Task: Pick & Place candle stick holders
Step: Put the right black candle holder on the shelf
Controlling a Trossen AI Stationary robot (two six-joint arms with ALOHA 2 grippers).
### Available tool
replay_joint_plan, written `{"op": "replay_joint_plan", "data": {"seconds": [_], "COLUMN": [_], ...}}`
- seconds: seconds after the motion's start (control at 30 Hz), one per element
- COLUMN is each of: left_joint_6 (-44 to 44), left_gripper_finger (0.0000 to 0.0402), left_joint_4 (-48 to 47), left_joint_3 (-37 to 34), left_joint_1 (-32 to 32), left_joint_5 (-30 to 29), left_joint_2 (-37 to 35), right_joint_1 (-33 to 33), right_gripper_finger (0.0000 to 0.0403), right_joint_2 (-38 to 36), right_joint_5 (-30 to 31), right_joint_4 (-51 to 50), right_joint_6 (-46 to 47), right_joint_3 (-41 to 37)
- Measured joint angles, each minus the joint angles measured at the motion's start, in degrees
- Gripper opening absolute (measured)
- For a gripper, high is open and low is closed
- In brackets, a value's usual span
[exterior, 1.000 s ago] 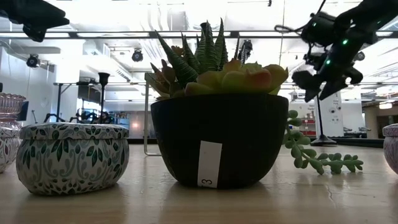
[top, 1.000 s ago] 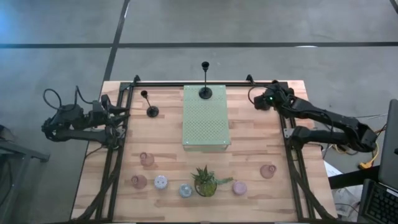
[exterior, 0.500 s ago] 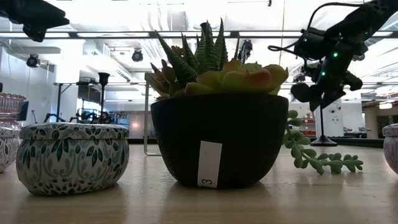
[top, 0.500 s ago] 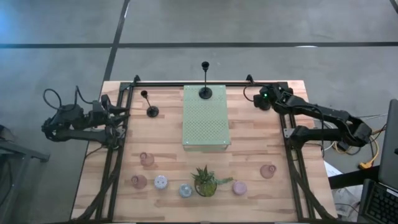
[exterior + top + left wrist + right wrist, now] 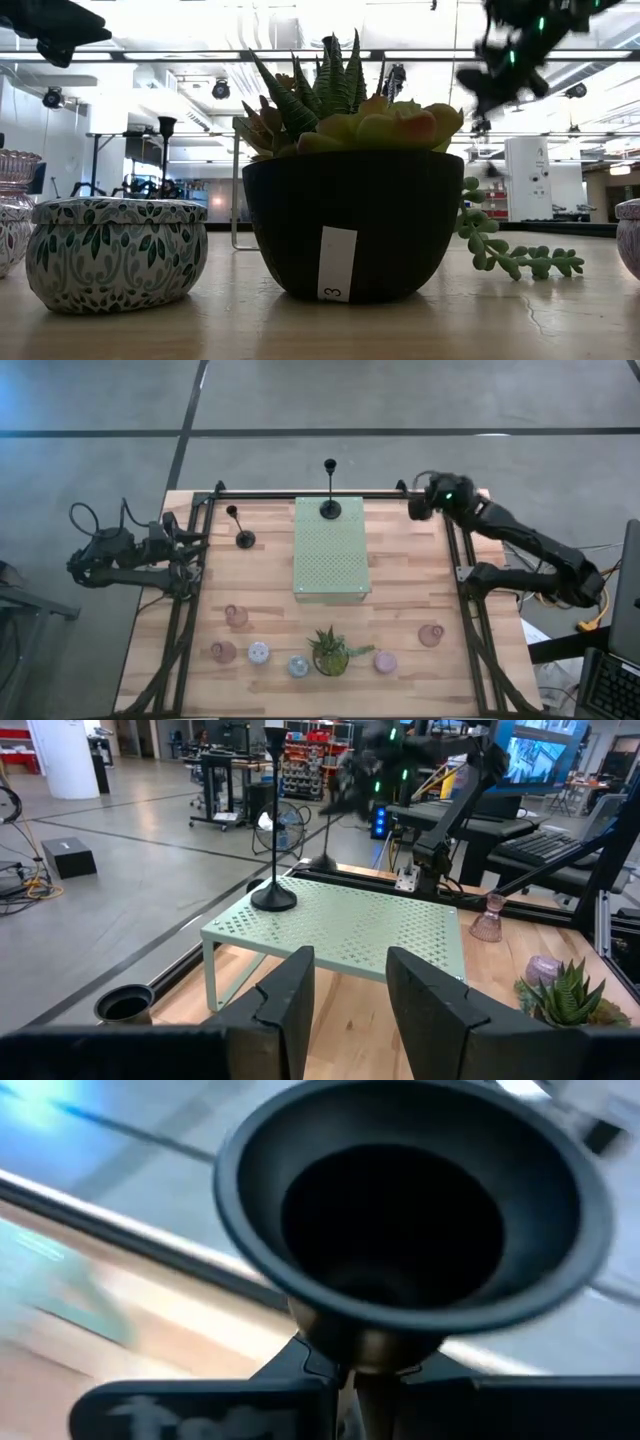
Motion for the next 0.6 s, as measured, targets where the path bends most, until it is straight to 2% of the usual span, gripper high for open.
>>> {"op": "replay_joint_plan", "data": {"seconds": [0.23,0.47,0.6], "left_joint_6": [0.01,-0.01,-0.01], "left_gripper_finger": [0.0131,0.0131,0.0131], "left_joint_4": [0.00,0.00,0.02], "left_joint_3": [0.00,0.00,0.00], "left_joint_1": [-0.01,-0.02,0.00], "left_joint_5": [0.00,0.00,0.00], "left_joint_2": [0.00,0.00,0.00], "right_joint_1": [0.02,1.16,1.44], "right_gripper_finger": [0.0009,0.0008,0.0008], "right_joint_2": [1.37,7.50,11.11], "right_joint_5": [-14.29,-19.50,-24.09], "right_joint_4": [-5.15,-14.75,-16.42], "right_joint_6": [-5.55,-8.19,-8.62], "right_joint_3": [16.81,30.91,34.76]}}
